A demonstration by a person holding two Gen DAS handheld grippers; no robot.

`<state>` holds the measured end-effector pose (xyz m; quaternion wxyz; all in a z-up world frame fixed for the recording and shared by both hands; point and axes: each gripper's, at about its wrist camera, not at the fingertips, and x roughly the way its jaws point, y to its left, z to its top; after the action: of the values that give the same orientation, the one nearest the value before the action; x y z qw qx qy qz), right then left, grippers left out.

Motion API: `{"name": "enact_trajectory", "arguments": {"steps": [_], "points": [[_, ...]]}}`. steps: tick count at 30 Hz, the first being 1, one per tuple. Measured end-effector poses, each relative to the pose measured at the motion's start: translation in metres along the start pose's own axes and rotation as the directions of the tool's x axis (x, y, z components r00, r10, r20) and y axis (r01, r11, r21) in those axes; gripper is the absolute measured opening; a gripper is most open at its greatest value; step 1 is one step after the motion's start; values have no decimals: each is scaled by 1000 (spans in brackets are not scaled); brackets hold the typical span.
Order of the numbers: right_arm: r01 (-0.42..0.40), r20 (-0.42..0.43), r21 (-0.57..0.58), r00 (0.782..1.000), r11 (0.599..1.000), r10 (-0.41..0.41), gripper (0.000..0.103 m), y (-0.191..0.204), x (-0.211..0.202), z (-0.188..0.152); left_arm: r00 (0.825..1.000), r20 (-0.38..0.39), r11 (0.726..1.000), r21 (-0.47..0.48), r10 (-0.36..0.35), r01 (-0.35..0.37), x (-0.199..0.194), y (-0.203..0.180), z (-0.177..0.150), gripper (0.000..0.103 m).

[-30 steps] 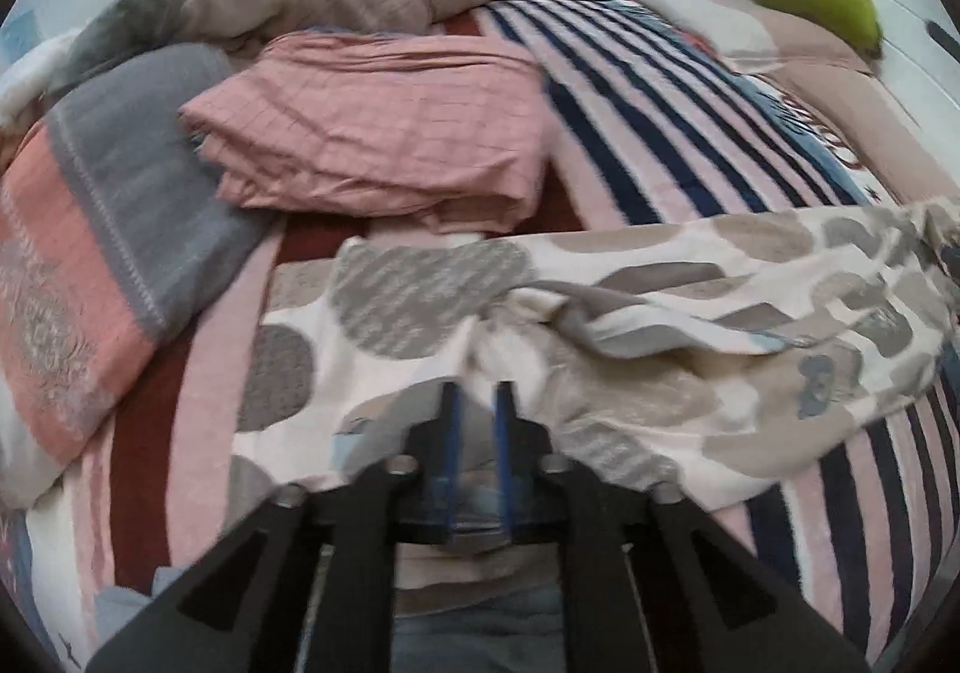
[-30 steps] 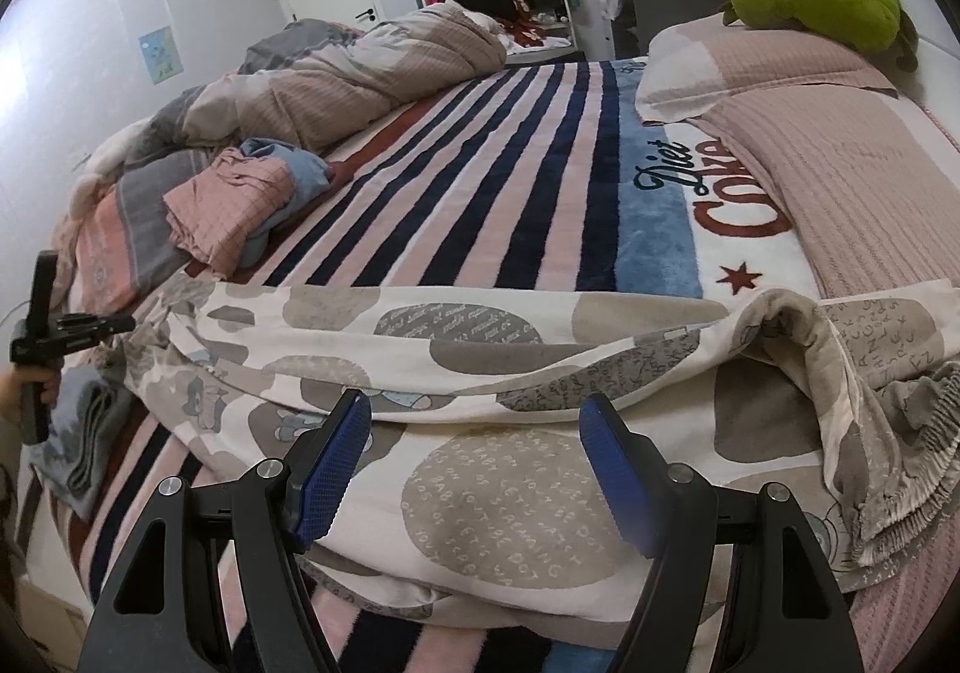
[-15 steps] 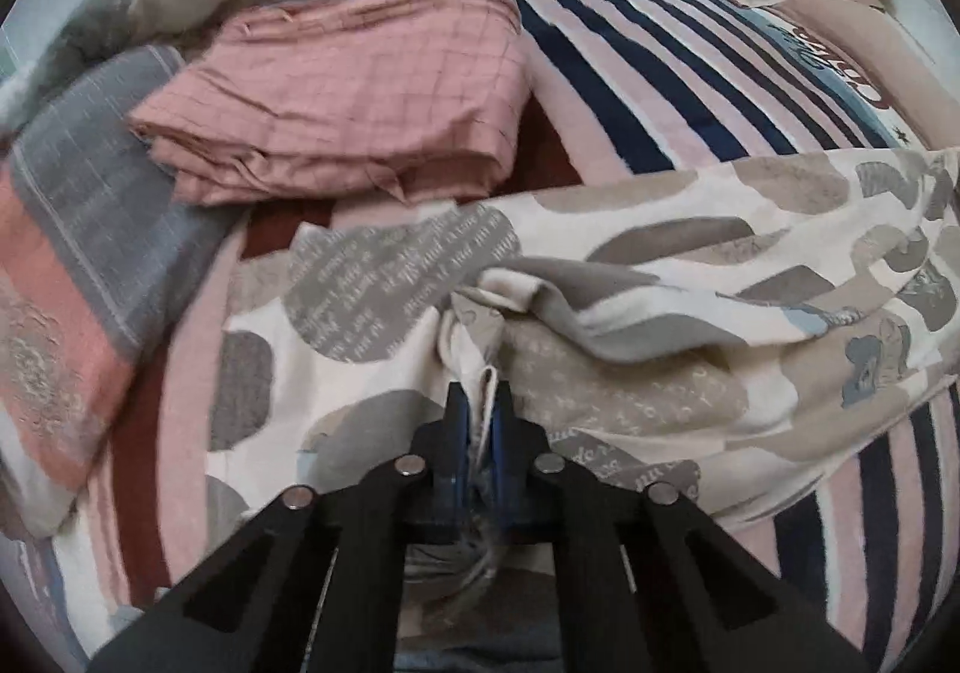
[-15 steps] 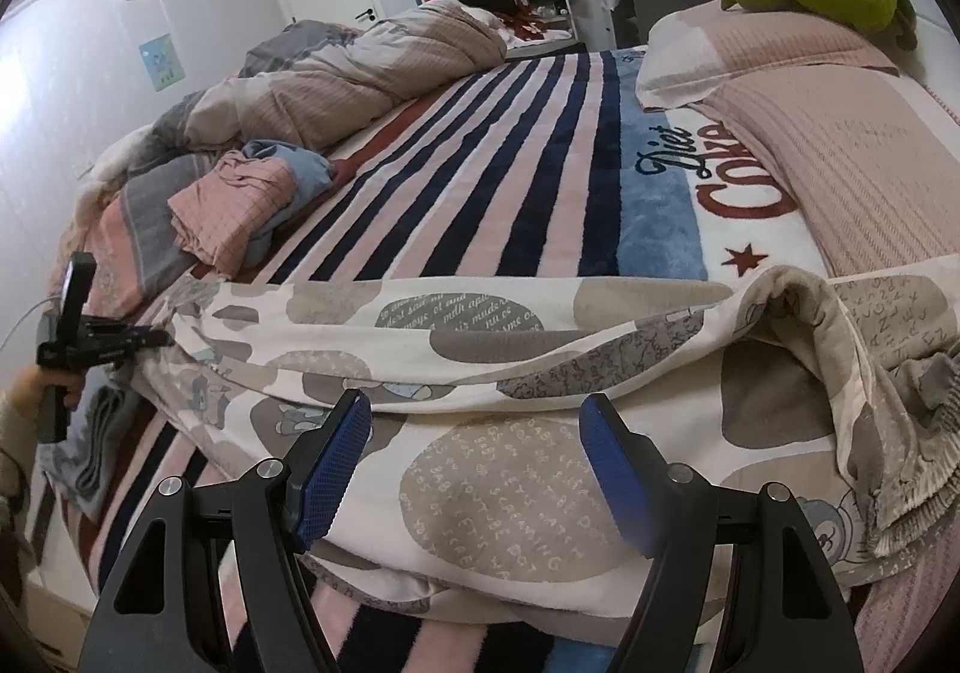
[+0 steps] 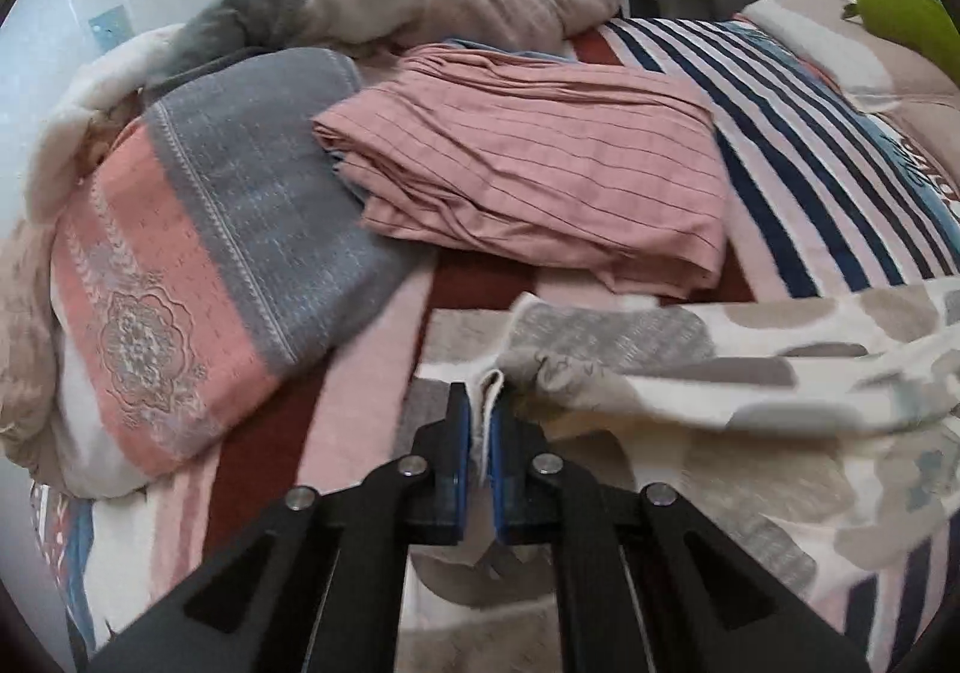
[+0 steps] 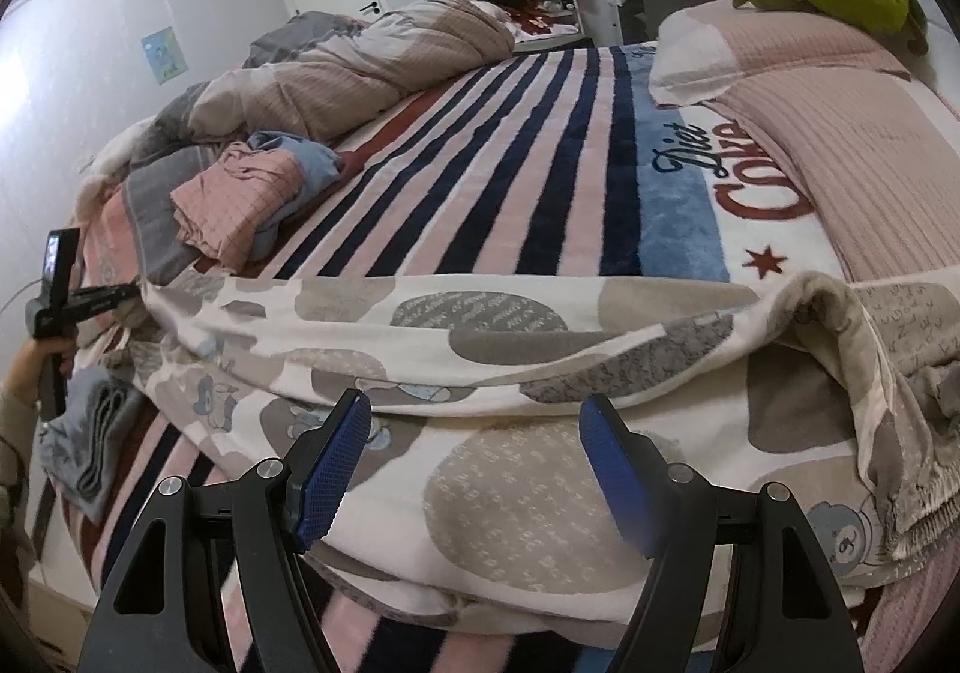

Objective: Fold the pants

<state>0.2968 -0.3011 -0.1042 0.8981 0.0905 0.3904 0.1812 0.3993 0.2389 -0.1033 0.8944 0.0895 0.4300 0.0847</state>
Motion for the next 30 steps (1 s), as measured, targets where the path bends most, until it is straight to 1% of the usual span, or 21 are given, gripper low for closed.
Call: {"name": "enact_trajectory", "arguments": {"steps": [2, 5, 6, 7, 8, 9, 11, 13, 15, 16, 17, 18, 19, 20, 21, 22, 23, 24, 26, 30], "points": [[6, -4, -17, 1000, 1000, -6, 69, 7, 3, 2, 1000, 3, 1000, 9, 19, -19, 7, 0, 4, 4], [4, -16, -37, 1000, 999, -4, 69, 16, 8, 3, 999, -14, 999, 2, 38, -38, 24, 0, 7, 9], [4, -22, -50, 1000, 999, -5, 69, 20, 11, 3, 999, -26, 999, -16, 41, -42, 30, 2, 7, 18], [6, -25, -60, 1000, 998, -7, 69, 23, 14, 3, 997, -32, 997, -32, 65, -66, 34, 2, 6, 26], [8, -29, -69, 1000, 998, -10, 69, 24, 16, 3, 996, -30, 996, -41, 82, -83, 36, 2, 6, 41], [10, -34, -78, 999, 997, -13, 69, 26, 19, 2, 995, -22, 993, -51, 102, -103, 36, 3, 5, 44], [6, -49, -85, 999, 996, -10, 68, 26, 25, 0, 994, -13, 993, -58, 104, -105, 31, 3, 3, 44], [-13, -77, -88, 997, 996, 6, 69, 27, 32, -2, 997, 9, 994, -75, 76, -75, 19, 2, 1, 44], [-25, -93, -94, 996, 995, 17, 69, 27, 36, -4, 999, 35, 998, -61, -9, 11, 1, -9, -4, 44], [-29, -101, -99, 995, 995, 19, 66, 29, 39, -5, 999, 37, 998, -47, -39, 41, -5, -16, -5, 44], [-33, -108, -106, 994, 994, 21, 61, 29, 42, -6, 994, 30, 994, -27, -104, 105, -11, -28, -9, 44], [-40, -118, -118, 993, 992, 26, 48, 31, 45, -6, 988, 12, 988, -22, -155, 155, -12, -38, -12, 44], [-46, -129, -128, 991, 991, 30, 37, 32, 49, -6, 978, -11, 978, -17, -206, 206, -12, -48, -16, 44], [-54, -144, -141, 989, 989, 33, 33, 34, 53, -7, 967, -36, 967, -12, -254, 254, -10, -59, -19, 42], [-59, -157, -158, 987, 986, 34, 27, 36, 58, -8, 958, -52, 959, -9, -282, 282, -8, -67, -21, 35], [-57, -164, -173, 986, 983, 29, 24, 38, 62, -9, 943, -83, 946, -3, -322, 323, -3, -81, -26, 31], [-53, -173, -191, 985, 980, 20, 24, 39, 66, -10, 936, -105, 941, -1, -337, 339, 1, -89, -28, 26], [-49, -184, -209, 983, 977, 9, 23, 40, 72, -11, 932, -122, 938, 5, -342, 345, 4, -97, -30, 24], [-44, -196, -223, 981, 974, -1, 23, 38, 80, -11, 942, -139, 949, 30, -306, 313, 15, -110, -29, 23], [-22, -187, -248, 982, 969, -26, 22, 35, 90, -2, 942, -141, 952, 3, -303, 307, 16, -117, -14, 23]]}}
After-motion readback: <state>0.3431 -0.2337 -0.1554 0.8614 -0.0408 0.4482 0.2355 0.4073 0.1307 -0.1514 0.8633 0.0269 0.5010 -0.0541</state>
